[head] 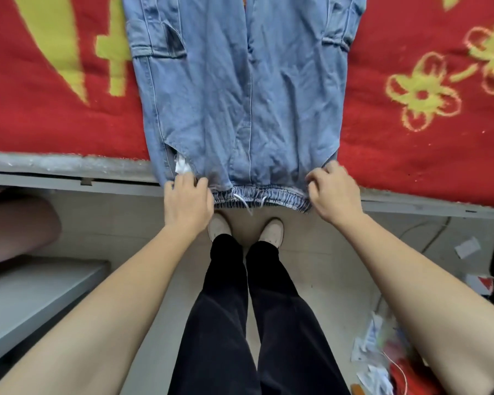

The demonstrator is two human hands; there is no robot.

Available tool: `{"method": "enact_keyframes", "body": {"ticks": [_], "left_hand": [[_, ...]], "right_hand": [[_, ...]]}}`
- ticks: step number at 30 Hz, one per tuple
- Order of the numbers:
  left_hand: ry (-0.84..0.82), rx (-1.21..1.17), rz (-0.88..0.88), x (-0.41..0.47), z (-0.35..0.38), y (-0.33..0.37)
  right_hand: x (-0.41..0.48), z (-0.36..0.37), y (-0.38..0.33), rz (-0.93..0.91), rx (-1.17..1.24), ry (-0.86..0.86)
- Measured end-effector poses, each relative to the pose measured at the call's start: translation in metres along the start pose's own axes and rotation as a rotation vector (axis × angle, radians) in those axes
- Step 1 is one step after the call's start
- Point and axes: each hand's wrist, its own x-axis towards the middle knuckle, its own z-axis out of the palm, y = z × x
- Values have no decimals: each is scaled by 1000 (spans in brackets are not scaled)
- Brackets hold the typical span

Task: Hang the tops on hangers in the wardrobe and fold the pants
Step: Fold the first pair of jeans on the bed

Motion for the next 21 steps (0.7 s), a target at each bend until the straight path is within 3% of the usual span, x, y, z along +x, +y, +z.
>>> {"method": "enact_keyframes", "body": {"ticks": [2,4,5,7,9,11,14,18,19,21], "left_hand": [[250,-97,-11,16,-13,5],[273,-172,-58,45,-26,11],[224,-189,-86,59,-28,10],[20,-144,-154,80,-20,-6],[-160,-70,-205,91,-3,-29],[-177,-45,-191,94,11,-44],[-172,-50,-201,99,11,-41],[14,-136,-148,98,-4,-20],[19,-140,-111,99,-6,-19],[-86,-84,-73,106,-4,-20]], "right_hand": [[15,-18,-3,-12,33,279],[35,-29,-12,-73,-21,443],[47,-29,-15,-116,-80,445],[67,-22,-10,-159,-235,225],[85,-11,9,-49,-321,-108],[99,-4,25,23,-294,-274],[104,-3,21,-11,-305,-236],[96,-16,10,-101,-246,135],[101,-21,8,-106,-230,153],[119,-27,5,-90,-260,10]]}}
